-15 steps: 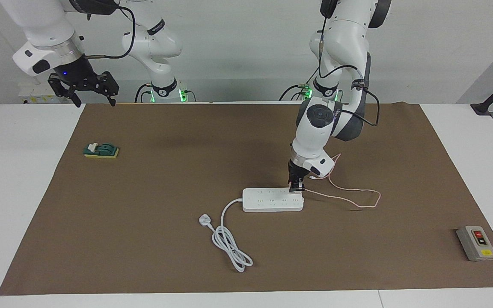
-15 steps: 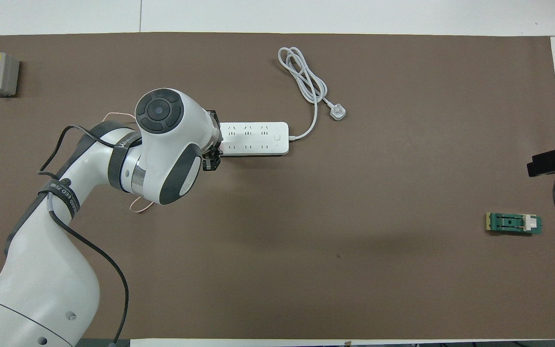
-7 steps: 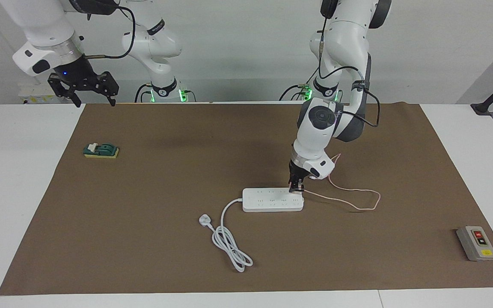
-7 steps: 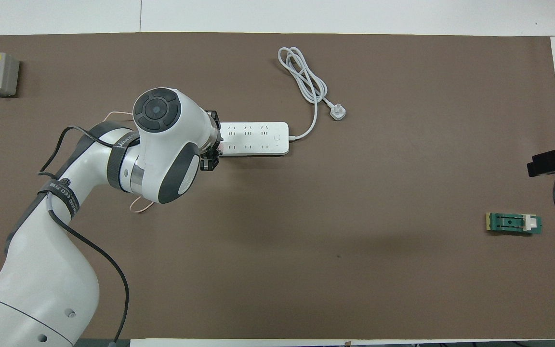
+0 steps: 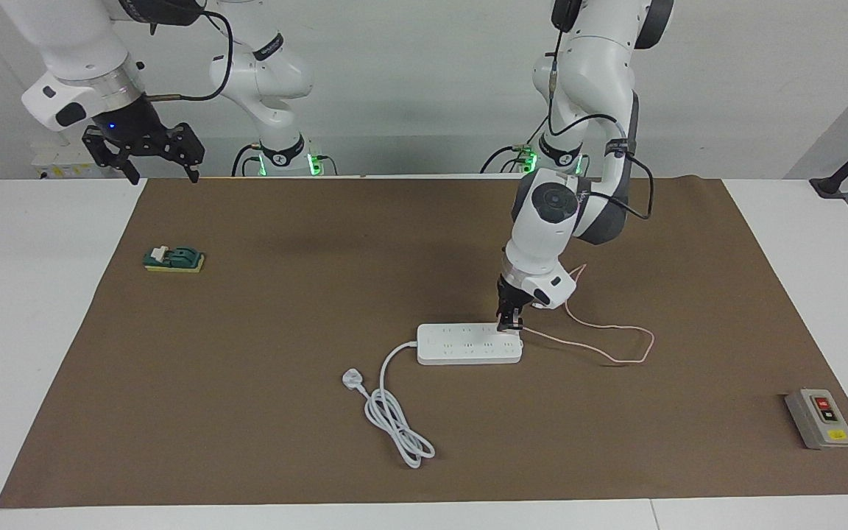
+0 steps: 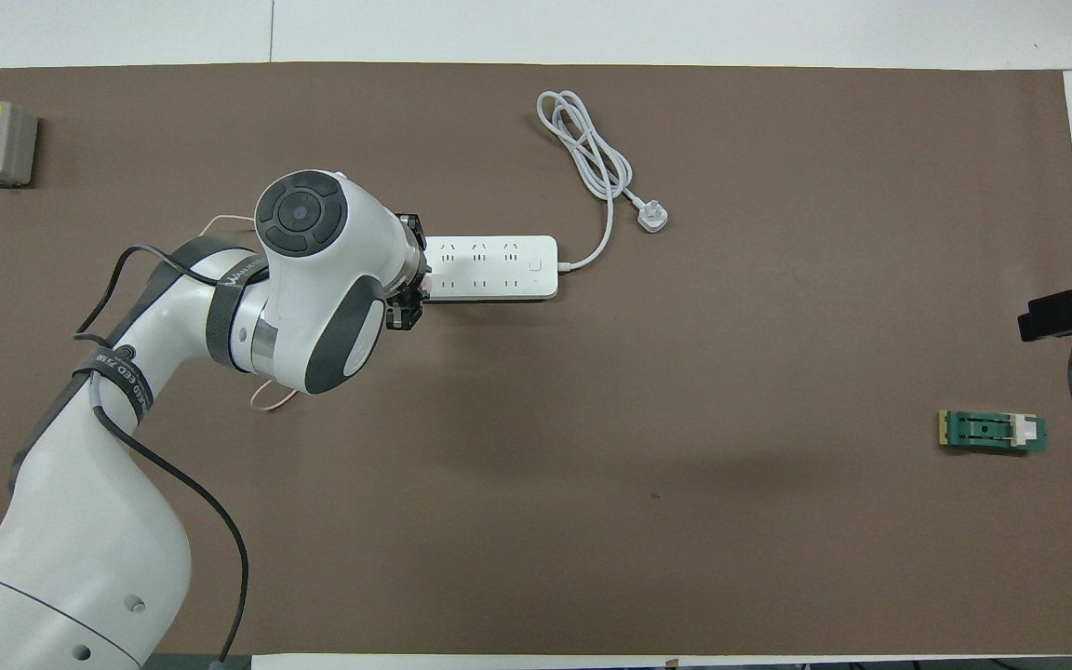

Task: Plug charger into power strip

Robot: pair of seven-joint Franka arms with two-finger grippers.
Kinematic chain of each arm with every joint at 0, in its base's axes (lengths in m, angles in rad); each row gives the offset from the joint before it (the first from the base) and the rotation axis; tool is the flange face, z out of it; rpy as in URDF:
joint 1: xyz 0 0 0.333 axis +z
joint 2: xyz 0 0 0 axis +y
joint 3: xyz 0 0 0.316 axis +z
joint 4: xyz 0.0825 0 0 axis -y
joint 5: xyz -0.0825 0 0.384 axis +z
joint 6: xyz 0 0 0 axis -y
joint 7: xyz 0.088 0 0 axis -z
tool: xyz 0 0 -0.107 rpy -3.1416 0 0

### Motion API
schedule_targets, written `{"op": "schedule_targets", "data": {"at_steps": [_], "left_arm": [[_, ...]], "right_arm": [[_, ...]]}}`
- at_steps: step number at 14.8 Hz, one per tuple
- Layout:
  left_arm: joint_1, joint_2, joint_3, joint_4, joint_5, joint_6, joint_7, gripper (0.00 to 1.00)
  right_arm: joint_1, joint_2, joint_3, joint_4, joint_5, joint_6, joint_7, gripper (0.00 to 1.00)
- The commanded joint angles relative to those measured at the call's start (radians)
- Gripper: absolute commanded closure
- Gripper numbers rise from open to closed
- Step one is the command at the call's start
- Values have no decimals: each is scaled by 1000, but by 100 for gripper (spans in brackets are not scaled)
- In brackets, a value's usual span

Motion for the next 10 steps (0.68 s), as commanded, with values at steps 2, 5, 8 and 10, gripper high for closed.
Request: {"op": "schedule_targets", "data": {"at_steps": [2,5,8,10], "left_arm": [[2,27,3,-60,-12,-13,18,100],[2,10,6,-45,-8,-28,34,46],[14,-33,5,-40,-5,-63,50,0],[33,-65,3,-34,-5,-99,67,0]], "right_arm": [[-14,-9,10,1,11,-14,-10,0],[-14,-9,10,1,11,-14,-10,0],[-14,-9,10,1,11,-14,-10,0],[-14,-9,11,1,11,-14,-11,0]]}}
